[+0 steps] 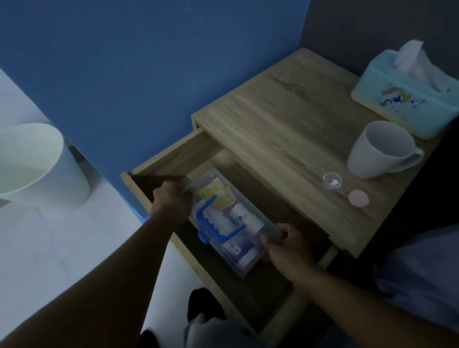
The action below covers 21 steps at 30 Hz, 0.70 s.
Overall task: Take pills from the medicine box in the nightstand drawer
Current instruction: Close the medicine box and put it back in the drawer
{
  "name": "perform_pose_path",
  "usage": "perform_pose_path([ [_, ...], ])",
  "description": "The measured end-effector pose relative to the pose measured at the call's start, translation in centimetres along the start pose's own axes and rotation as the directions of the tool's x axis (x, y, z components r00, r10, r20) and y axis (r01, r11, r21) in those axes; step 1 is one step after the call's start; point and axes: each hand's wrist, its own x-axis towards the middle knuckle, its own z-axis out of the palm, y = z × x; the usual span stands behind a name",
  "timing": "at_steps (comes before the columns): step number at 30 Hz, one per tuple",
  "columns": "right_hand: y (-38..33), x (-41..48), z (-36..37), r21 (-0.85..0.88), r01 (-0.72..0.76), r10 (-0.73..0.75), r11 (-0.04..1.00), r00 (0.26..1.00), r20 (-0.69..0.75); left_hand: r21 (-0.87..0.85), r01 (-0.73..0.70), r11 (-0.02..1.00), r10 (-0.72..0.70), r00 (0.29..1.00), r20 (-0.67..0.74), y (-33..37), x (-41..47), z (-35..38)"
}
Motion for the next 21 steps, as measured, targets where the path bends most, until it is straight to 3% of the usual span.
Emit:
perform_pose_path([
  [6,0.0,1.7,0.3,-0.056,0.049,-0.049,0.997,0.999,-0.012,0.001,0.039,0.999,-0.039,0.999,0.015,-0.3,1.2,0.5],
  [10,-1.2,1.0,-1.1,-0.348,0.158,-0.158,0.924,0.987,0.029,0.001,0.031,1.0,-0.031,0.997,0.076,0.1,0.2,0.1],
  [12,-1.7,-0.1,-2.3,-0.406,0.27,-0.278,0.873,0.96,0.04,0.004,0.013,1.0,-0.014,0.999,0.05,0.4,-1.0,-0.1],
  [15,-2.0,-1.5,-3.9,-0.437,0.496,-0.51,0.751,0.855,0.094,0.01,-0.105,0.994,0.105,0.994,-0.042,0.3,-3.2,-0.4],
  [18,-1.9,-1.9,-5.8,-0.532,0.665,-0.685,0.524,0.701,0.201,0.149,-0.252,0.956,0.271,0.955,-0.123,-0.6,-5.5,-0.8],
  [21,-1.5,-0.7,-8.2,-0.646,0.711,-0.798,0.279,0.545,0.256,0.163,-0.293,0.942,0.315,0.94,-0.133,-2.3,-7.7,-0.6],
])
